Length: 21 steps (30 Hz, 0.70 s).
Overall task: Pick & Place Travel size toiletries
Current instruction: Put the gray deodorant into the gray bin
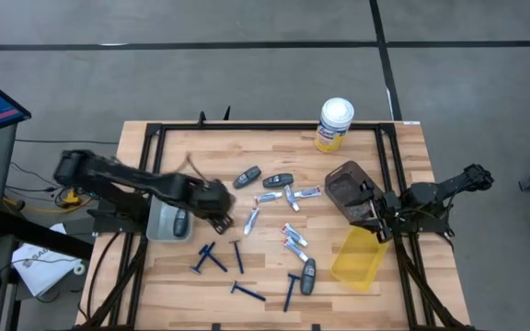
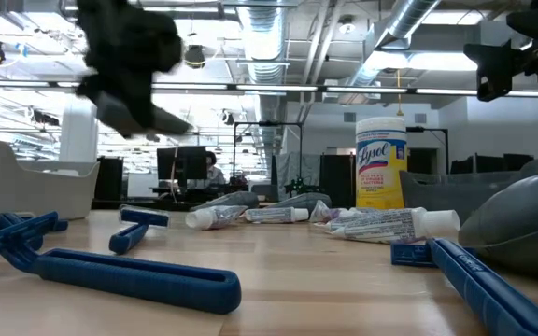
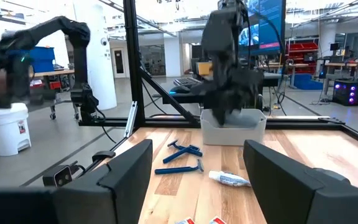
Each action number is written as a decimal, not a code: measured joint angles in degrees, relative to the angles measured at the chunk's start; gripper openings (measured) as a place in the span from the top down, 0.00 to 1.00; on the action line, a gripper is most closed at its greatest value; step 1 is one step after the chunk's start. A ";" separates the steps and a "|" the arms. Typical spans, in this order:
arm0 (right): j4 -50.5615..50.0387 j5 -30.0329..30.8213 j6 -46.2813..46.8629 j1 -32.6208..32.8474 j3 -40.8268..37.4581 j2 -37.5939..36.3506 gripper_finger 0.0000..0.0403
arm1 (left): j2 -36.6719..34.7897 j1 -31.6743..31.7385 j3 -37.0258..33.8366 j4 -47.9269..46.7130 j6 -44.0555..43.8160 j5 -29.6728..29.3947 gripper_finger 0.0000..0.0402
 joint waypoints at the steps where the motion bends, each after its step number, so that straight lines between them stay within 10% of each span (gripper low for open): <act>1: 0.00 0.00 0.00 0.02 0.00 0.00 0.39 | -2.30 -0.01 0.02 -3.67 -3.74 -0.67 0.50; 10: -0.12 0.00 0.00 0.00 -0.01 0.00 0.39 | -13.53 -2.54 -0.09 -30.62 -24.52 -1.74 0.50; 21: -0.28 0.00 -0.02 0.00 -0.01 -0.02 0.39 | -3.16 -3.04 -0.10 -32.36 -26.94 -0.08 0.50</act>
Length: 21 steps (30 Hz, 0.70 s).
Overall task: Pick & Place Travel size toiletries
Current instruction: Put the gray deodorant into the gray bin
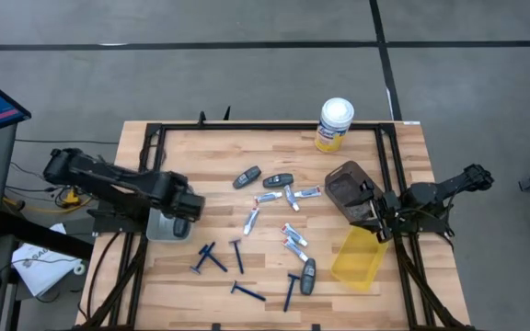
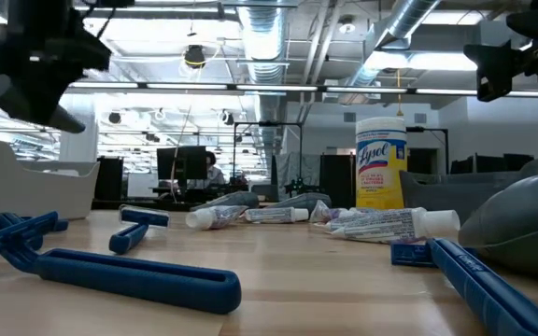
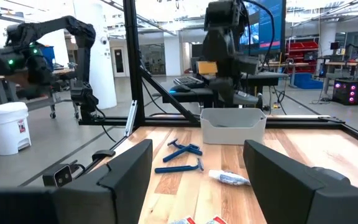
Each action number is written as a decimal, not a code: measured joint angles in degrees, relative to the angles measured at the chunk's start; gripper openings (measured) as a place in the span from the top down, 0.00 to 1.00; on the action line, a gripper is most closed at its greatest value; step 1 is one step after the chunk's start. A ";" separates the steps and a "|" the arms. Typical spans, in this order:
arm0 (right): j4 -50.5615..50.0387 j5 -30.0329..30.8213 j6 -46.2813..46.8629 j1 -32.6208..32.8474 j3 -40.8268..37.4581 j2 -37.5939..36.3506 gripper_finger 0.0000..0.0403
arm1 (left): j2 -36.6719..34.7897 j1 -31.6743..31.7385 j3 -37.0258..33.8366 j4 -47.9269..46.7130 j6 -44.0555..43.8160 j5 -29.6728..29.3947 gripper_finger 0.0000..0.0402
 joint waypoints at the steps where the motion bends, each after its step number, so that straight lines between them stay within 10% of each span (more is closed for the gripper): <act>1: 0.01 0.00 0.01 0.02 0.00 0.01 0.39 | 1.47 0.00 0.00 -0.02 -0.08 0.02 0.50; 21: 0.00 -0.01 0.00 0.02 0.00 0.02 0.39 | 9.11 0.09 -4.85 2.96 0.11 6.14 0.49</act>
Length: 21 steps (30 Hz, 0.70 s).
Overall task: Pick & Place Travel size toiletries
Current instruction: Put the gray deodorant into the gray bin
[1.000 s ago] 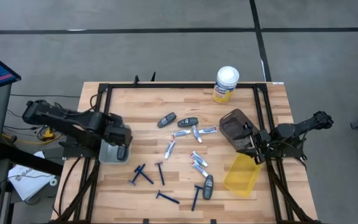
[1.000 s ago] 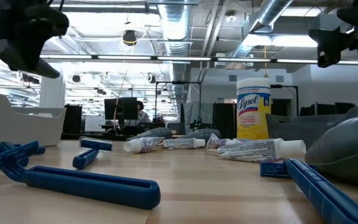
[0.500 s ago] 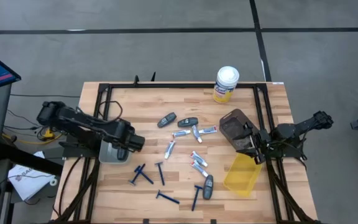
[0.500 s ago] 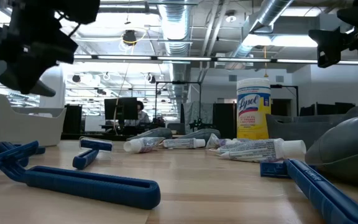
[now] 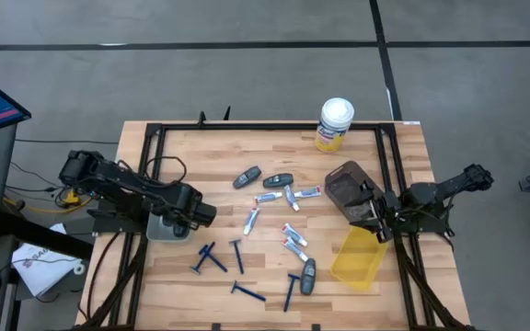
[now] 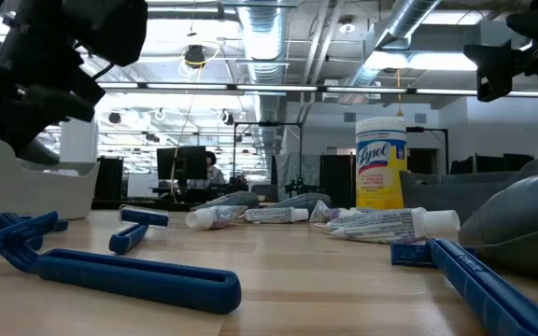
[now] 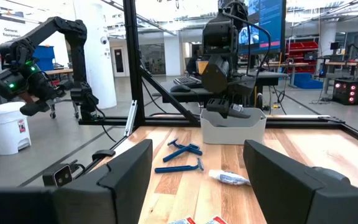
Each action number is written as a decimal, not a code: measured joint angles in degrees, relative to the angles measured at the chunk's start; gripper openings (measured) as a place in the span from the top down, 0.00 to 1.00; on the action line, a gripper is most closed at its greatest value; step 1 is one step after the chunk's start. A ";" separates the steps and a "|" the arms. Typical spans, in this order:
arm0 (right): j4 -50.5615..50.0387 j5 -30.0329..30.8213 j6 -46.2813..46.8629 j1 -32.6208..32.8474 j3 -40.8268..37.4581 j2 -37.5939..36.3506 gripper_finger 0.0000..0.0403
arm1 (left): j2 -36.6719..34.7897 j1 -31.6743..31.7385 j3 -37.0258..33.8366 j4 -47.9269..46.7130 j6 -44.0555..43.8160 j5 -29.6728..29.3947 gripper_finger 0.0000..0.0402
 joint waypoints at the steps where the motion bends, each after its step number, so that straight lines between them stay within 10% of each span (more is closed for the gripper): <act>1: 0.00 0.01 0.00 0.00 0.00 -0.01 0.39 | 0.00 -0.02 -0.36 0.49 0.00 0.11 0.49; 21: -0.02 0.01 0.00 -0.02 0.00 -0.02 0.39 | 0.00 0.06 -4.94 2.72 -0.66 4.66 0.48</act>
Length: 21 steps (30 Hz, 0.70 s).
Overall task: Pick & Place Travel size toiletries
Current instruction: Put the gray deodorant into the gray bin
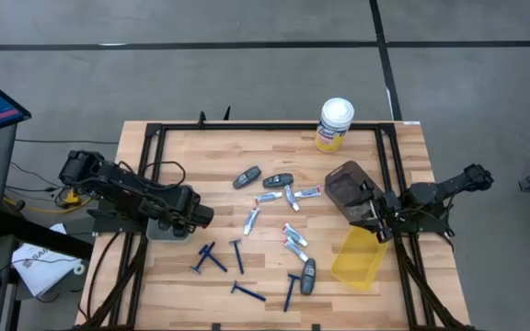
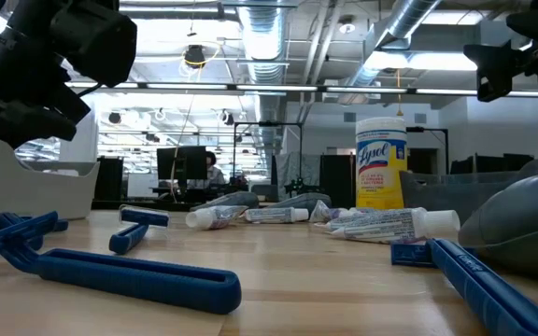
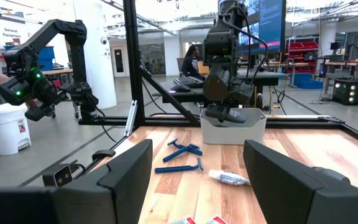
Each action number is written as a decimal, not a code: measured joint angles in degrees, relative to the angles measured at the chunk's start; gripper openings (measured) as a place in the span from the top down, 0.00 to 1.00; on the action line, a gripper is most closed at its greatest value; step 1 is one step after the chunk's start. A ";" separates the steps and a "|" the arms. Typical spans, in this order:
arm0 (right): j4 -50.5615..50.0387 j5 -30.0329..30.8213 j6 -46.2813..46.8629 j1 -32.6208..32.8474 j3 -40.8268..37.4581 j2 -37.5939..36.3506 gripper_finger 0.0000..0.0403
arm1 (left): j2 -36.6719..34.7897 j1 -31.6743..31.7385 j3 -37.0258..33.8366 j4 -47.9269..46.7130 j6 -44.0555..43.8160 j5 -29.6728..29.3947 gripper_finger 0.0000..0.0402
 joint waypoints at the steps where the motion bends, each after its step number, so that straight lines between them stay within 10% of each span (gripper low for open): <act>1: 0.02 0.00 0.00 0.00 0.00 0.01 0.39 | 0.00 0.00 0.00 0.00 0.00 0.00 0.48; 21: 0.02 0.00 0.00 0.02 0.00 0.02 0.39 | 0.00 0.00 0.02 1.72 0.42 1.29 0.48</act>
